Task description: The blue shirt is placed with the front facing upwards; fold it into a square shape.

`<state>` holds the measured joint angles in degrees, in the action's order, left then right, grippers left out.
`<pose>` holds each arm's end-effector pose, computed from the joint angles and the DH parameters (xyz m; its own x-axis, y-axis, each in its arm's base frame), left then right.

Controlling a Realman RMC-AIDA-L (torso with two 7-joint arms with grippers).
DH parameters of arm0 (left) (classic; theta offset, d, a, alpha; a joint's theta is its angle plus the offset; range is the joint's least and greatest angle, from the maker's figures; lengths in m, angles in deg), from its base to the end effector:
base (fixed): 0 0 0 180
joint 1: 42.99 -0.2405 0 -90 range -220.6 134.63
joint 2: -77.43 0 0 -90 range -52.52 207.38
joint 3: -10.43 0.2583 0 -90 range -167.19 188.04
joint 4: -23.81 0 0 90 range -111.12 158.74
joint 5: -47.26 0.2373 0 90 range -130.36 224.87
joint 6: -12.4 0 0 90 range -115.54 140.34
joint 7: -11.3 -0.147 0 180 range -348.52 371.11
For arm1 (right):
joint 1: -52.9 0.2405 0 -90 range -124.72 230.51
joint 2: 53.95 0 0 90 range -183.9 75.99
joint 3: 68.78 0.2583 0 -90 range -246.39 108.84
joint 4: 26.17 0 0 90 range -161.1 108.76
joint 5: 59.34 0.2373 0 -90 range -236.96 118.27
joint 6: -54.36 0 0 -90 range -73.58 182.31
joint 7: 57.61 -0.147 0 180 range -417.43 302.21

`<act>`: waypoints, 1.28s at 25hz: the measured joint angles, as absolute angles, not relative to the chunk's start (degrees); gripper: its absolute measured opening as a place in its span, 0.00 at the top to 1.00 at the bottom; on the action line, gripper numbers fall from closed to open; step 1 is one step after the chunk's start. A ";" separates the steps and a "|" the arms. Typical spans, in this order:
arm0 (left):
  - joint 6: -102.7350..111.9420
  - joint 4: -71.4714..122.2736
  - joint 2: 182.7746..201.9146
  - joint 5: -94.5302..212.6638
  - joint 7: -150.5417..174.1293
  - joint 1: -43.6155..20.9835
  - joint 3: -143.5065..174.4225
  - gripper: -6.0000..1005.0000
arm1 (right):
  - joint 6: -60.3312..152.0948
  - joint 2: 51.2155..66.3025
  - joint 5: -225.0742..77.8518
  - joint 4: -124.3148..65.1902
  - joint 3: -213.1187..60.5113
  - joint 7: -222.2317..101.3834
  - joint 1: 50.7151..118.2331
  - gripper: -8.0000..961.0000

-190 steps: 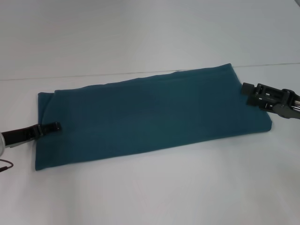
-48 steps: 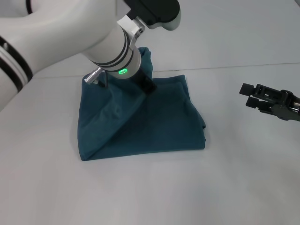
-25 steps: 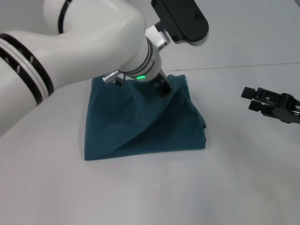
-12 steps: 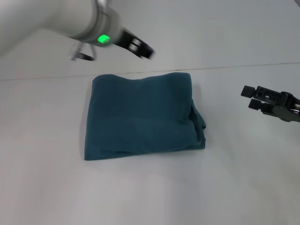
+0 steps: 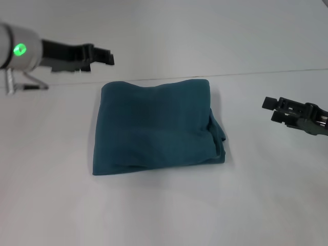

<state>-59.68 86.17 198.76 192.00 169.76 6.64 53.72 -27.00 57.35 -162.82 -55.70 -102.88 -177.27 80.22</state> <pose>-0.1533 0.4799 0.0608 0.3717 0.7629 0.5290 0.9269 -0.2726 -0.2581 0.3361 0.3674 0.0607 0.0627 -0.7147 -0.6966 -0.9389 -0.2789 0.2016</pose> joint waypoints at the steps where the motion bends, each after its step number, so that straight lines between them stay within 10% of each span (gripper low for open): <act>1: -61.46 84.49 197.79 187.83 168.92 5.39 52.47 0.32 | -27.03 57.30 -163.08 -55.76 -102.89 -177.35 80.24 0.14; 8: -74.45 70.65 191.80 169.00 155.80 -3.79 42.66 0.33 | -27.39 56.74 -165.78 -56.09 -102.93 -177.78 80.89 0.14; 20: -82.83 68.99 193.91 170.34 145.70 -13.06 37.86 0.33 | -23.34 53.11 -180.15 -56.88 -103.06 -189.30 92.70 0.15; 32: -84.04 68.81 194.37 168.79 144.71 -14.15 35.31 0.33 | -11.04 53.69 -197.27 -61.13 -110.91 -207.77 106.51 0.15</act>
